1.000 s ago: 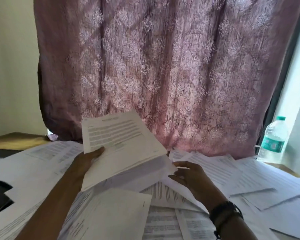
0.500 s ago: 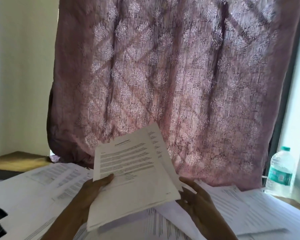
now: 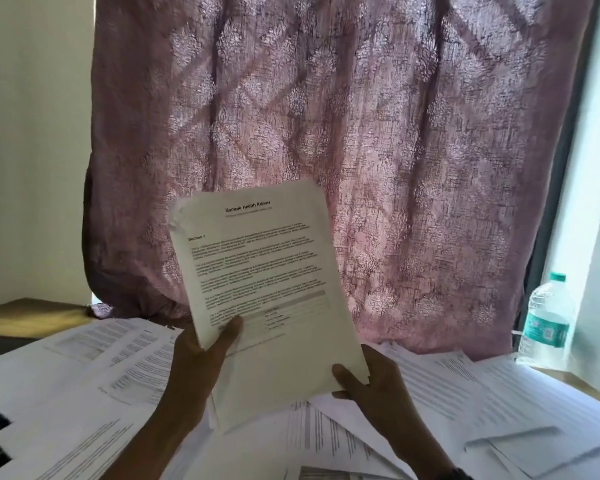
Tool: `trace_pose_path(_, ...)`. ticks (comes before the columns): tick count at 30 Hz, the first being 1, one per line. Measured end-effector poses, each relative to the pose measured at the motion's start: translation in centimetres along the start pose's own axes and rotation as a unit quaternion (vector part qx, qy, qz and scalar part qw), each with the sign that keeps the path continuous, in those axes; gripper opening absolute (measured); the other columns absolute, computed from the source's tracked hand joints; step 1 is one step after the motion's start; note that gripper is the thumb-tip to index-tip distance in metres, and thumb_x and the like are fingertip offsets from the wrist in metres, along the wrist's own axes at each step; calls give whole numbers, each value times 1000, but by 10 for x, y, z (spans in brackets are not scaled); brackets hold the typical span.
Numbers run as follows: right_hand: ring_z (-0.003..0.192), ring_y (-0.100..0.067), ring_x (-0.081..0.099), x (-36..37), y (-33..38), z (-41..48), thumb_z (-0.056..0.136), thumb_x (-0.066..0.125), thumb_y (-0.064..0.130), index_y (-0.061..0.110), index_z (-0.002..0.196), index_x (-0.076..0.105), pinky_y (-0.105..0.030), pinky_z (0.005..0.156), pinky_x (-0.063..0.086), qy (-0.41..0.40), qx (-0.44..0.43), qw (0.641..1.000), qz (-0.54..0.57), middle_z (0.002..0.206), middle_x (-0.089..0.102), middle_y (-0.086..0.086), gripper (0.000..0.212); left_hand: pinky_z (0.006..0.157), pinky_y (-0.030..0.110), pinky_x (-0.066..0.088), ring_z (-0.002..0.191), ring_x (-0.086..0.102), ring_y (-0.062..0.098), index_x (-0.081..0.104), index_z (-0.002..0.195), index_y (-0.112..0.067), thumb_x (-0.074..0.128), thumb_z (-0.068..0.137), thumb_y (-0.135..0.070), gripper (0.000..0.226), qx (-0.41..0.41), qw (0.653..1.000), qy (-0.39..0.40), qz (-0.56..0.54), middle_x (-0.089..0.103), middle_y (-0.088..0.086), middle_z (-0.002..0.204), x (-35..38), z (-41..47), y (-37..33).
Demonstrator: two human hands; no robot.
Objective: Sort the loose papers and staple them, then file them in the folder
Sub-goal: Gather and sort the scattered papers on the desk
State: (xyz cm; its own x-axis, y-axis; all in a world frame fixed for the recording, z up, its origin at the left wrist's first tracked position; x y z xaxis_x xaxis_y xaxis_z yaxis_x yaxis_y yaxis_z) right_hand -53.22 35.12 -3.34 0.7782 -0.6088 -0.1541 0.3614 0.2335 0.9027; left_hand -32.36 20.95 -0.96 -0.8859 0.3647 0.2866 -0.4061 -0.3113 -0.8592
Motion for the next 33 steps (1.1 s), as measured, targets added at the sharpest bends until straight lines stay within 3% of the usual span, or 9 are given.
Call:
trace_pose_path(7,99,-7,69,0,-9,-3,89,68,19,20,120,62,-28,80,59,2,-23,998,-63,110,72,9,31,82,34,54,87,72,11,68,101,-22,68,81,-19,20,-36,997,68,32,75,-8,94,3,-2,10)
trace_pose_path(11,101,-8,69,-3,-7,-4,92,63,11,19,117,65,-27,83,58,7,-21,999,-43,110,73,7,26,78,30,52,79,70,1,66,96,-24,67,83,-16,16,-26,995,81,45,74,-16,86,5,-2,11)
trace_pose_path(14,94,-10,71,-3,-5,-5,92,64,11,18,113,66,-26,77,58,16,7,1000,-11,104,74,5,22,74,24,48,74,68,-7,64,93,-28,65,86,-11,18,-5,996,71,52,72,-24,78,3,-1,9)
trace_pose_path(17,84,-15,72,-11,-5,-1,91,65,28,14,106,68,-25,70,56,-6,49,999,8,92,76,0,20,74,19,48,72,65,-13,63,92,-30,64,87,-9,22,7,997,55,50,69,-29,74,3,1,9)
trace_pose_path(20,79,-22,65,-35,-13,3,80,72,48,12,101,65,-39,74,54,-78,107,991,-12,88,71,-8,42,70,17,54,68,66,-9,64,91,-29,63,88,-9,21,-19,998,53,20,70,-22,74,4,-1,13)
trace_pose_path(23,103,-22,63,-82,-26,-2,84,70,42,15,116,57,-38,96,48,-202,155,936,-244,107,69,-4,44,84,31,49,80,67,3,65,94,-27,63,89,-10,18,-50,997,51,-1,71,-18,84,5,-3,18)
trace_pose_path(26,123,-31,50,-120,-32,-16,83,70,43,5,131,46,-35,99,40,-265,244,867,-346,131,54,-16,66,91,35,49,92,65,10,66,106,-19,62,89,-8,21,-70,995,62,-22,68,-10,105,9,-4,21)
trace_pose_path(30,127,-34,43,-129,-38,-20,73,78,51,2,137,33,-38,101,41,-208,306,838,-401,135,45,-22,92,82,31,54,80,68,5,67,100,-21,64,87,-11,17,-80,994,74,-13,69,-15,98,15,-9,23)
trace_pose_path(33,124,-34,46,-129,-41,-19,66,82,53,5,131,35,-38,99,42,-160,305,819,-459,131,52,-19,93,77,29,55,76,68,5,67,97,-22,64,87,-11,15,-86,993,82,-7,71,-18,85,18,-13,23)
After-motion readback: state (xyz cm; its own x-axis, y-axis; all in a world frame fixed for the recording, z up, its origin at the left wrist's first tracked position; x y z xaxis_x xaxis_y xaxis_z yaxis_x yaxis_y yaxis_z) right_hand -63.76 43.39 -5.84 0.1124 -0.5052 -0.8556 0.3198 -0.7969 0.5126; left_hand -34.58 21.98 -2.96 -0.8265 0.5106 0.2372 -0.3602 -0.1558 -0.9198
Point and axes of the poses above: each hand's wrist, its own z-axis towards the middle knuckle, its own x-axis out of the palm, y = z × x, the point moved 4 cm from there along z, towards the middle knuckle
